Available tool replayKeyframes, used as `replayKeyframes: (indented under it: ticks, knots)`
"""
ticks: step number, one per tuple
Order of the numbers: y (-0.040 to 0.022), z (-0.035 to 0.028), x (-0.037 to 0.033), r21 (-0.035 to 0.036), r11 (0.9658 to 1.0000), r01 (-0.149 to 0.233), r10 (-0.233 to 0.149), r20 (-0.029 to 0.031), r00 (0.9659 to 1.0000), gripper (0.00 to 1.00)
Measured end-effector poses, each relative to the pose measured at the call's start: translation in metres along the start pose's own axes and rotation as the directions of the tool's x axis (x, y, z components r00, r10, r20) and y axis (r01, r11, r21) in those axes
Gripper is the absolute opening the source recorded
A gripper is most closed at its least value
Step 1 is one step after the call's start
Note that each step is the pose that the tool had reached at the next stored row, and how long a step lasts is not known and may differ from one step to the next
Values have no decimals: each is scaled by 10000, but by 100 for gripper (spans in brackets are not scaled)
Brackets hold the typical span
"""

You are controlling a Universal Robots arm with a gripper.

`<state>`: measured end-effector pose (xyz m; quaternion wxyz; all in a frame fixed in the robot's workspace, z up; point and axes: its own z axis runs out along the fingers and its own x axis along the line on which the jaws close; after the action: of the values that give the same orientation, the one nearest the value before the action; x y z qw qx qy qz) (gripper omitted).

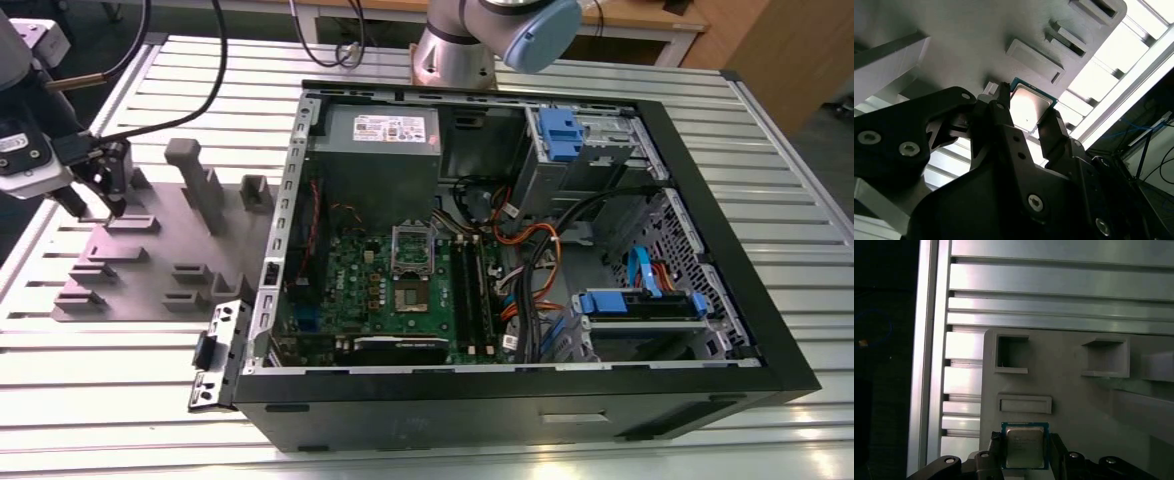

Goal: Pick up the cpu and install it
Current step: 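Pick up the cpu and move it towards the insertion slot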

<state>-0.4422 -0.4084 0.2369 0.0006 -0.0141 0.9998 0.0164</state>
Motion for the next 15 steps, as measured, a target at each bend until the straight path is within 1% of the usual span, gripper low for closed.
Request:
replayKeyframes:
  ticks: [15]
  knots:
    - [2, -65, 0, 0, 10000, 0, 0, 0, 10000, 47]
